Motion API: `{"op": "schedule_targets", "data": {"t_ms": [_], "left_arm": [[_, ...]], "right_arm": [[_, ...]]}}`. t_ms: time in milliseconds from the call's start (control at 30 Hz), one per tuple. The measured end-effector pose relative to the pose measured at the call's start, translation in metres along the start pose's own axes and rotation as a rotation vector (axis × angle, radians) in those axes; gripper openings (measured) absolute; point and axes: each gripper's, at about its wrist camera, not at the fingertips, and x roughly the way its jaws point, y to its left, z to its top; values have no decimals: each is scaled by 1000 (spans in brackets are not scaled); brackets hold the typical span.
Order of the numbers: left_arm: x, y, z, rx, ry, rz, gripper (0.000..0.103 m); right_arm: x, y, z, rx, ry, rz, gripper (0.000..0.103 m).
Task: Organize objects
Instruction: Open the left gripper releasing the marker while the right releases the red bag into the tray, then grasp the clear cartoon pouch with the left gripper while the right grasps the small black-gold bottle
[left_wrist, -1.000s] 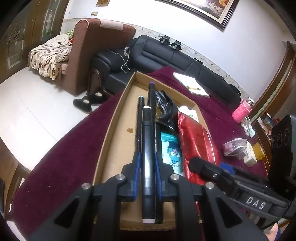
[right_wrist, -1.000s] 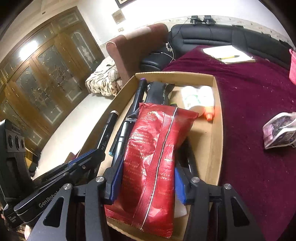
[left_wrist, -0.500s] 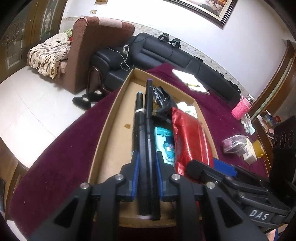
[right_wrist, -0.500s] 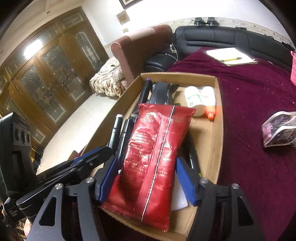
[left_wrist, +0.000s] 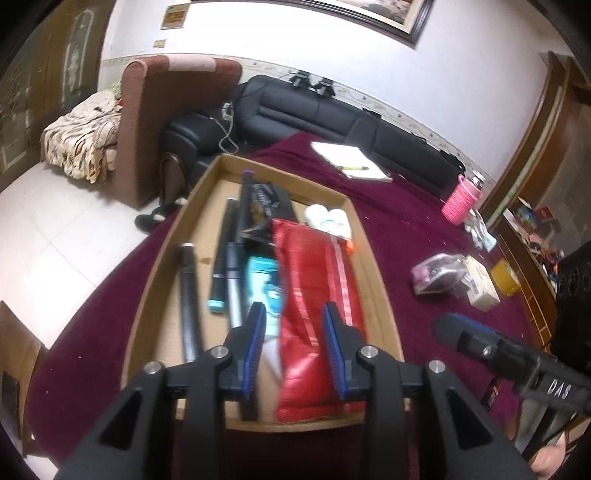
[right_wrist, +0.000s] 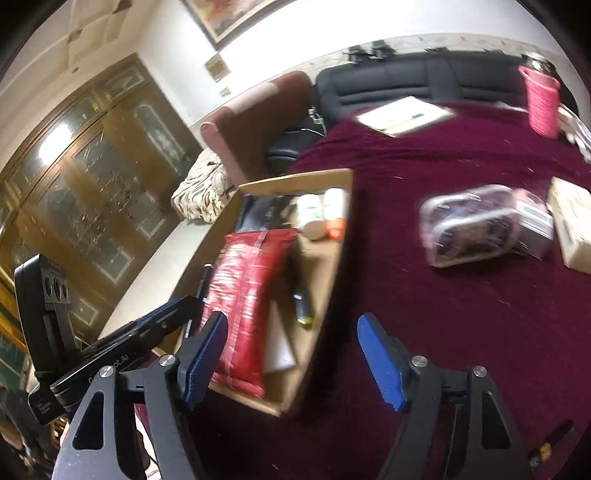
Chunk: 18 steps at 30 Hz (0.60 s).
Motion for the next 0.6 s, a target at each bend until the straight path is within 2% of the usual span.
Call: {"op": "schedule_targets", "data": {"t_ms": [133, 233, 300, 367, 400, 433, 533, 600], "left_arm": [[-3, -28, -3, 74, -5, -19, 51], [-1, -53, -4, 145, 0, -40, 56], [2, -74, -3, 203, 9, -65, 56], [7, -98, -1, 272, 14, -83, 57], [9, -113, 1, 317, 11, -92, 59], [11, -125, 4, 356, 10, -103, 63], [25, -167, 12, 500, 17, -135, 66], [37, -189, 18, 584, 30, -141, 68]], "right_arm": [[-31, -36, -7, 30, -9, -95, 86], [-58, -70, -13, 46, -29, -316, 86], [-78, -94, -17, 83, -60, -368, 85], [-98, -117, -23, 156, -120, -366, 85], [-112, -135, -28, 220, -181, -372, 85], [-120, -145, -31, 248, -210, -388, 85], [-134, -174, -40, 290, -282, -439, 87], [-133, -195, -46, 356, -276, -346, 88]]}}
